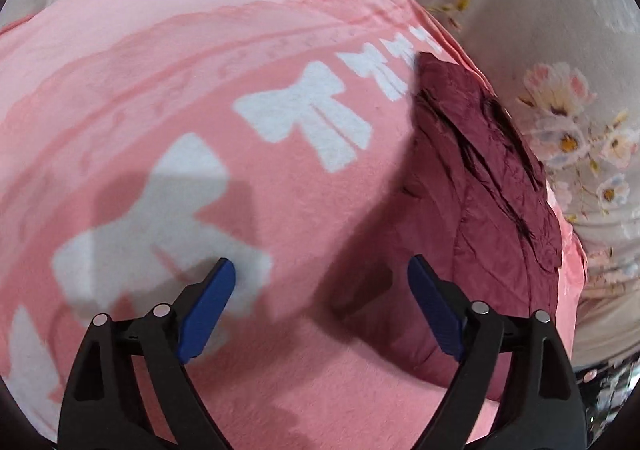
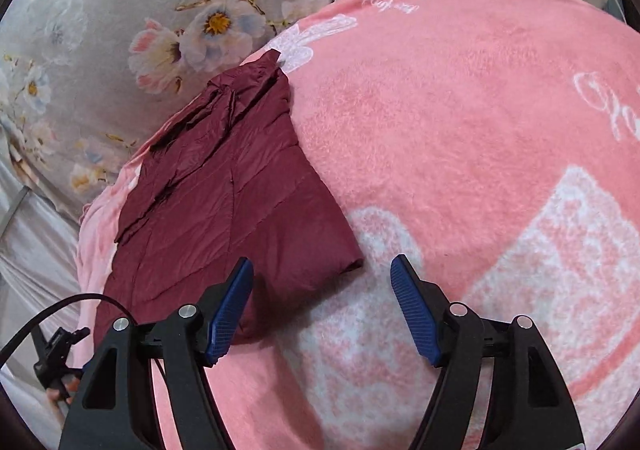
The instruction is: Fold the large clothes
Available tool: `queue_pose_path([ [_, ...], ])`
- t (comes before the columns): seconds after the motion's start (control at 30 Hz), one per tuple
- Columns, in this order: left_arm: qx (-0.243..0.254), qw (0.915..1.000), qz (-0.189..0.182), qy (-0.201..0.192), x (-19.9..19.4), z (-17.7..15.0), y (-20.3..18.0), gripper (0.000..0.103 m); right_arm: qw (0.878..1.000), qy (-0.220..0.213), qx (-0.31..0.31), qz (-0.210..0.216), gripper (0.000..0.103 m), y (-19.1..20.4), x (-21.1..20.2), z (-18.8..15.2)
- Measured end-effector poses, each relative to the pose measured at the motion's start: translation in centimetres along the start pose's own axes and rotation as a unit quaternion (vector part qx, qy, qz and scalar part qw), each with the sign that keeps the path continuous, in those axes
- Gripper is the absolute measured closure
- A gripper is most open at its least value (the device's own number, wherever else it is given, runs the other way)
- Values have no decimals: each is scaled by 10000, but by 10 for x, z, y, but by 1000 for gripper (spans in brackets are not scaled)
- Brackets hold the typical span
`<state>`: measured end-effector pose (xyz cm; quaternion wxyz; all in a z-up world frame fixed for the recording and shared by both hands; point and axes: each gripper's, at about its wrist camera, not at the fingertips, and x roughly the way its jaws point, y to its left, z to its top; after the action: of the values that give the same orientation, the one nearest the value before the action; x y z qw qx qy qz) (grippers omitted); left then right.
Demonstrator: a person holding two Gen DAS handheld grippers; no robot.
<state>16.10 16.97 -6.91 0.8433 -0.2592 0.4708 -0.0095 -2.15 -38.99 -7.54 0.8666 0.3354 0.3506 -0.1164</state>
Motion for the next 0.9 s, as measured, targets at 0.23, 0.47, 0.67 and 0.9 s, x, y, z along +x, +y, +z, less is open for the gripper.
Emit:
queue_pose_path([
  [0.23,172,9988,-299,354,10,-4,-18,74,9998,73,-62,180,94,21,1,2],
  [0.47,365,9965,-732,165,-40,-17,-40,100,9936,-500,-994,206,101,61,-68,-2],
  [0.67,883,9893,-1152,-161,-143,-51,-44,100,9708,-1105,-2094,385,101,74,-188,-42],
  [0.9,1344,9712,-1820,-749,-290,-118,-26,100,9526,-1844,-2309,729,101,55,-322,-83],
])
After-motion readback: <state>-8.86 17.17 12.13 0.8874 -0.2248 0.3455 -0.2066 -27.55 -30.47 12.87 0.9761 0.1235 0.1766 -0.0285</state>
